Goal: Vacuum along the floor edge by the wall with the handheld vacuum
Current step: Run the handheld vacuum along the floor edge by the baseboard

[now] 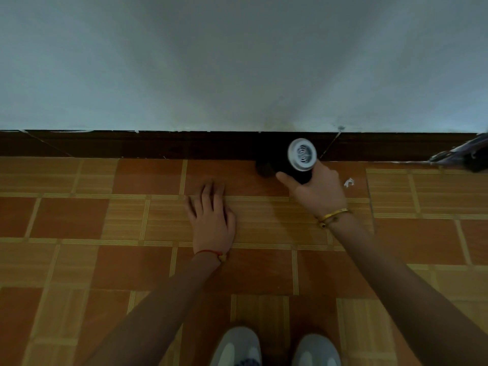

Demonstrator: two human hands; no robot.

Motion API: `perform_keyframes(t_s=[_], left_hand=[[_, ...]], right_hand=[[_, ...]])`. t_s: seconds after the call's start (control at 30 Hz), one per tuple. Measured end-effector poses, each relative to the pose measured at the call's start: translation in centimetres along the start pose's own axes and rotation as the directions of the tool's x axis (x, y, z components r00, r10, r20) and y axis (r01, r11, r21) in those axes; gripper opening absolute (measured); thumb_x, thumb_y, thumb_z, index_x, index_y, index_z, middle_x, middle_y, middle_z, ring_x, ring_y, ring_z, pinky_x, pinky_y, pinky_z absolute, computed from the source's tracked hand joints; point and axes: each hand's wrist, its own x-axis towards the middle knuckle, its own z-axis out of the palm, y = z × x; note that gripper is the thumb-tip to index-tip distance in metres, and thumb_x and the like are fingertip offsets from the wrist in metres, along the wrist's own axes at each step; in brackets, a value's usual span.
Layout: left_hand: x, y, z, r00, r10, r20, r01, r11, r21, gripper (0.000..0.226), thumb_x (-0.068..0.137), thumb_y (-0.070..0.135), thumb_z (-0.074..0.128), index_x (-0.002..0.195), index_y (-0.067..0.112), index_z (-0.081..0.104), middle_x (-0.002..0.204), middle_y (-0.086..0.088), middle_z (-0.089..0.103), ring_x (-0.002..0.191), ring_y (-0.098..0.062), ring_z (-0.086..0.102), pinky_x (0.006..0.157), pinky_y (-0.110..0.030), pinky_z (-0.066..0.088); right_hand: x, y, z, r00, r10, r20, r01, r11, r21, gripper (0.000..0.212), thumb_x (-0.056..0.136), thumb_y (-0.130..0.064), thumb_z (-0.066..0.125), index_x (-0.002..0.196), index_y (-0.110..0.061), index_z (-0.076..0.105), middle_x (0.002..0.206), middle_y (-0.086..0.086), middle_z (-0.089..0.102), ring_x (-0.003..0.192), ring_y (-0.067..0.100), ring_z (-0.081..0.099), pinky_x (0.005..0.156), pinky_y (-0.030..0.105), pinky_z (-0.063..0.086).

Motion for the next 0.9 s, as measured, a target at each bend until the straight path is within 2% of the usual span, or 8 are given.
perform_keyframes(t_s=[0.13, 0.27, 0.33, 0.4, 0.47, 0.6, 0.77, 0.9], left_hand=[[0.0, 0.0, 0.1, 1.0, -0.006, -0.008, 0.006, 1.0, -0.004, 0.052, 0.095, 0.033, 0.036, 0.144, 0.018, 0.041, 0.153, -0.009, 0.036, 0.143, -0.029, 0.028, 0.118, -0.06, 0.014], [0.0, -0.1, 0.2, 1.0, 0.003, -0.005, -0.003, 1.0, -0.003, 0.052, 0.095, 0.033, 0.036, 0.144, 0.018, 0.04, 0.153, -0.008, 0.035, 0.144, -0.028, 0.026, 0.119, -0.059, 0.012], [0.0, -0.2, 0.4, 1.0, 0.0, -0.011, 0.0, 1.0, 0.001, 0.051, 0.095, 0.033, 0.036, 0.143, 0.018, 0.041, 0.153, -0.008, 0.036, 0.144, -0.029, 0.026, 0.119, -0.059, 0.012], [0.0, -0.2, 0.5, 1.0, -0.001, -0.016, 0.001, 1.0, 0.01, 0.051, 0.094, 0.032, 0.037, 0.143, 0.018, 0.041, 0.153, -0.008, 0.036, 0.144, -0.029, 0.026, 0.119, -0.059, 0.013], [0.0, -0.2, 0.5, 1.0, 0.004, -0.021, -0.004, 1.0, 0.016, 0.051, 0.094, 0.032, 0.038, 0.143, 0.018, 0.041, 0.152, -0.008, 0.037, 0.144, -0.029, 0.027, 0.119, -0.059, 0.013], [-0.1, -0.3, 0.5, 0.999, 0.008, -0.036, -0.007, 1.0, 0.012, 0.05, 0.094, 0.031, 0.039, 0.142, 0.018, 0.042, 0.151, -0.008, 0.038, 0.143, -0.029, 0.029, 0.119, -0.059, 0.012], [-0.1, -0.2, 0.3, 0.999, 0.021, -0.038, -0.021, 1.0, 0.017, 0.05, 0.094, 0.03, 0.039, 0.143, 0.016, 0.042, 0.15, -0.01, 0.039, 0.142, -0.03, 0.029, 0.119, -0.059, 0.012], [-0.1, -0.2, 0.4, 0.999, 0.014, -0.031, -0.013, 1.0, 0.018, 0.05, 0.094, 0.03, 0.039, 0.142, 0.016, 0.042, 0.15, -0.01, 0.039, 0.142, -0.031, 0.029, 0.119, -0.059, 0.013]], right_hand=[[0.2, -1.3, 1.1, 0.997, -0.033, 0.064, 0.034, 0.999, -0.008, 0.062, 0.077, -0.062, 0.064, 0.125, -0.025, 0.054, 0.111, -0.001, 0.069, 0.108, 0.021, 0.061, 0.088, 0.039, 0.052], [0.0, 0.6, -1.1, 0.999, 0.02, -0.037, -0.021, 0.999, -0.034, 0.056, 0.076, -0.06, 0.066, 0.117, -0.022, 0.059, 0.096, -0.004, 0.068, 0.098, 0.02, 0.064, 0.077, 0.028, 0.047], [-0.5, 1.7, -2.2, 0.995, 0.043, -0.093, -0.048, 0.997, -0.053, 0.054, 0.076, -0.058, 0.067, 0.113, -0.019, 0.06, 0.092, -0.003, 0.067, 0.097, 0.023, 0.065, 0.077, 0.03, 0.048], [-1.0, 2.1, -2.4, 0.989, 0.062, -0.133, -0.07, 0.996, -0.06, 0.055, 0.077, -0.056, 0.068, 0.113, -0.016, 0.06, 0.097, 0.002, 0.069, 0.099, 0.027, 0.064, 0.083, 0.037, 0.05], [-1.3, 1.7, -1.8, 0.985, 0.084, -0.148, -0.091, 0.995, -0.038, 0.059, 0.077, -0.056, 0.068, 0.118, -0.014, 0.058, 0.103, 0.003, 0.07, 0.102, 0.025, 0.064, 0.082, 0.03, 0.047], [-1.6, 0.1, 0.4, 0.997, 0.06, -0.037, -0.058, 0.997, 0.054, 0.061, 0.077, -0.057, 0.068, 0.124, -0.022, 0.055, 0.111, 0.0, 0.068, 0.108, 0.021, 0.061, 0.079, 0.025, 0.045], [-1.1, 0.9, -1.0, 0.989, 0.092, -0.119, -0.093, 0.996, -0.007, 0.054, 0.077, -0.057, 0.067, 0.114, -0.019, 0.059, 0.093, -0.005, 0.066, 0.096, 0.02, 0.065, 0.07, 0.023, 0.041], [-1.8, 2.2, -2.5, 0.975, 0.134, -0.176, -0.142, 0.989, -0.031, 0.058, 0.078, -0.057, 0.067, 0.116, -0.015, 0.058, 0.09, 0.002, 0.069, 0.094, 0.026, 0.066, 0.078, 0.031, 0.05]])
